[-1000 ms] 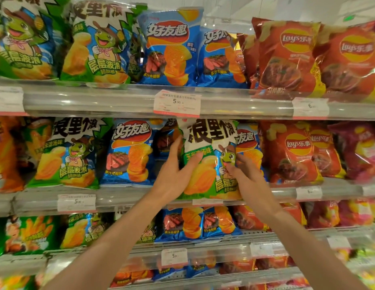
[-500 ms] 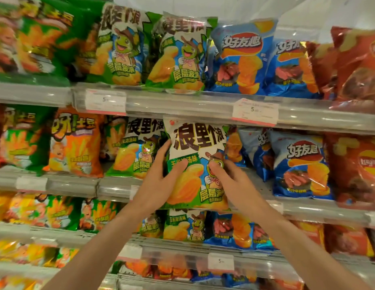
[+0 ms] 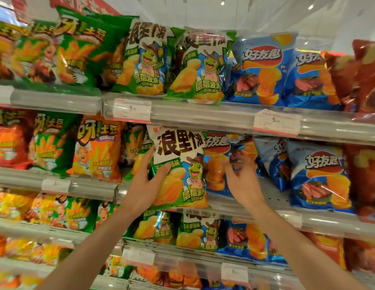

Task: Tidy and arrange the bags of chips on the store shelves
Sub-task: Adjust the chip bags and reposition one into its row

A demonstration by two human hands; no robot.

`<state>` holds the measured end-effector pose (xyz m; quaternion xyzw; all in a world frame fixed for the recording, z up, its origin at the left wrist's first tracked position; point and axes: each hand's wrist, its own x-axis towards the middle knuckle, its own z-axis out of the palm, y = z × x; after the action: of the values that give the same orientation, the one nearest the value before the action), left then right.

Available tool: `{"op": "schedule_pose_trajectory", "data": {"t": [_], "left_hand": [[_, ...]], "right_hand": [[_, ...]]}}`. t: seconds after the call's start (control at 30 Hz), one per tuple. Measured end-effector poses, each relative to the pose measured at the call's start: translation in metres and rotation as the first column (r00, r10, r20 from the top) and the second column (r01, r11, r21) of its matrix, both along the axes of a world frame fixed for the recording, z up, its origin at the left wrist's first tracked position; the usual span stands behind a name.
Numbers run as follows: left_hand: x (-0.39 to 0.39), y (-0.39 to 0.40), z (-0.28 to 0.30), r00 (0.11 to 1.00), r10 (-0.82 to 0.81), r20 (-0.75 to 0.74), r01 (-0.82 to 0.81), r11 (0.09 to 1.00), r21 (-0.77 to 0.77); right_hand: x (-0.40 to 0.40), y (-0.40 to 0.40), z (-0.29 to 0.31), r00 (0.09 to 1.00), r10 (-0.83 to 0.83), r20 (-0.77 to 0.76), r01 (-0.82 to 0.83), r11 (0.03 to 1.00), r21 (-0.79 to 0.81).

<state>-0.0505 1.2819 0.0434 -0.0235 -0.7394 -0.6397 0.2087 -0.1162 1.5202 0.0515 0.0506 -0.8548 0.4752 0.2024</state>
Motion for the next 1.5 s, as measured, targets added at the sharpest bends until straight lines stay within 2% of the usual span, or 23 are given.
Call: {"op": "schedule_pose_trajectory", "data": {"t": [0.07,0.17,0.27,0.47,0.6,0.77,1.03,1.2,1.33,1.5], "left_hand": [[0.000,0.002,0.000,1.000,0.011,0.002,-0.011,1.000,0.014],[-0.001,0.004,-0.003,0.999,0.032,0.025,-0.033,0.999,0.015],[-0.001,0.004,-0.005,0.999,0.034,0.034,-0.034,0.999,-0.001],[-0.010,0.012,-0.007,1.000,0.027,-0.004,-0.027,0.999,-0.045],[-0.021,0.037,-0.008,1.000,-0.023,0.004,0.023,0.997,-0.071],[-0.042,0.072,0.005,0.998,-0.044,-0.036,0.037,0.983,-0.182],[-0.082,0.079,0.013,0.999,-0.035,0.004,0.035,0.981,-0.191],[-0.092,0.078,-0.007,0.985,-0.084,0.148,0.113,0.974,-0.197],[-0.095,0.071,-0.011,0.985,-0.088,0.149,0.112,0.981,-0.160],[-0.090,0.073,-0.015,0.993,-0.001,0.119,0.039,0.948,-0.315]], "right_hand": [[-0.020,-0.003,-0.008,0.996,0.015,0.091,-0.014,1.000,-0.007],[-0.038,-0.014,-0.018,0.973,0.072,0.218,-0.047,0.992,-0.120],[-0.037,-0.014,-0.014,0.978,0.105,0.183,-0.070,0.980,-0.187],[-0.027,0.037,0.017,0.994,0.070,0.083,-0.056,0.985,-0.164],[-0.019,0.092,0.034,0.995,0.042,0.090,-0.029,0.990,-0.140],[-0.003,0.148,0.035,0.990,-0.049,0.135,0.065,0.992,-0.111],[0.008,0.167,0.017,0.980,-0.154,0.123,0.162,0.985,-0.063],[0.002,0.151,0.015,0.983,-0.119,0.138,0.142,0.976,-0.167],[-0.009,0.131,0.009,0.986,-0.028,0.166,0.063,0.976,-0.209],[-0.017,0.128,0.005,0.947,0.111,0.303,-0.008,0.947,-0.322]]}}
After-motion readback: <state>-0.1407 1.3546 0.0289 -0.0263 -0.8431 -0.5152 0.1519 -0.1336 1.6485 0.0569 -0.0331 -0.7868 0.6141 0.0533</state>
